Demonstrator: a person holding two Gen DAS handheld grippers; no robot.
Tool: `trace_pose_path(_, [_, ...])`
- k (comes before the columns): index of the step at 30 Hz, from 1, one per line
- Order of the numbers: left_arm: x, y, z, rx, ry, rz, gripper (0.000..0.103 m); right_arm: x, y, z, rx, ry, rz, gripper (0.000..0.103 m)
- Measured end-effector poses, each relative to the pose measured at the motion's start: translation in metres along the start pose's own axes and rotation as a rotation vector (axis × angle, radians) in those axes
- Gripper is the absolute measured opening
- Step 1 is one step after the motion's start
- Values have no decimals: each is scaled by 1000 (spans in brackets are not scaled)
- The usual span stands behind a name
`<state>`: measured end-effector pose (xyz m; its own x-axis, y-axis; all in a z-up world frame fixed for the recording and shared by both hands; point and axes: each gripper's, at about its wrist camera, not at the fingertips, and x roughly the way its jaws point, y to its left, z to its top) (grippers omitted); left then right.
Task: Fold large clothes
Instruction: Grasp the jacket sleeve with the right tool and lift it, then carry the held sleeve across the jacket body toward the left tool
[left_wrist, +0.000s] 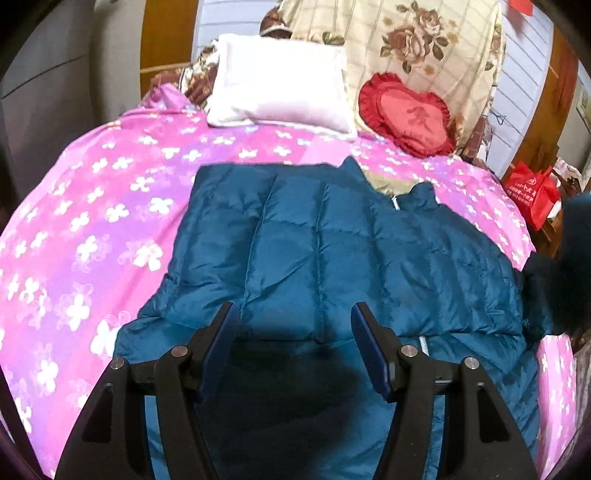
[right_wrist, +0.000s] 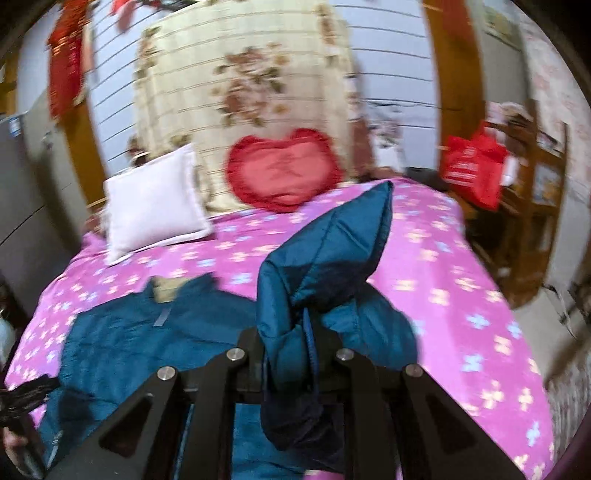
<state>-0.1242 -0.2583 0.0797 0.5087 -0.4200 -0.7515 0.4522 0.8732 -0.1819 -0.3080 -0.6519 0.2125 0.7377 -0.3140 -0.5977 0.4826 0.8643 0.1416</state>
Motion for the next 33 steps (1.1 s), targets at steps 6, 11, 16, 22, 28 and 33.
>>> trace_pose_path(6, [7, 11, 11, -47, -11, -63, 43, 41, 85, -1, -31, 74, 173, 16])
trace_pose_path(11, [16, 22, 17, -115, 0, -114, 43, 77, 156, -11, -62, 148, 292, 16])
trace_pose_path(16, [24, 31, 17, -174, 20, -156, 43, 125, 219, -42, -99, 256, 358, 16])
trace_pose_path(22, [30, 33, 15, -201, 28, -185, 43, 158, 238, -77, -116, 376, 400, 30])
trace_pose_path(28, [32, 28, 11, -222, 39, -234, 43, 120, 213, -63, -87, 299, 463, 74])
trace_pose_path(33, [27, 15, 10, -247, 65, -348, 50, 81, 157, -48, -30, 212, 428, 75])
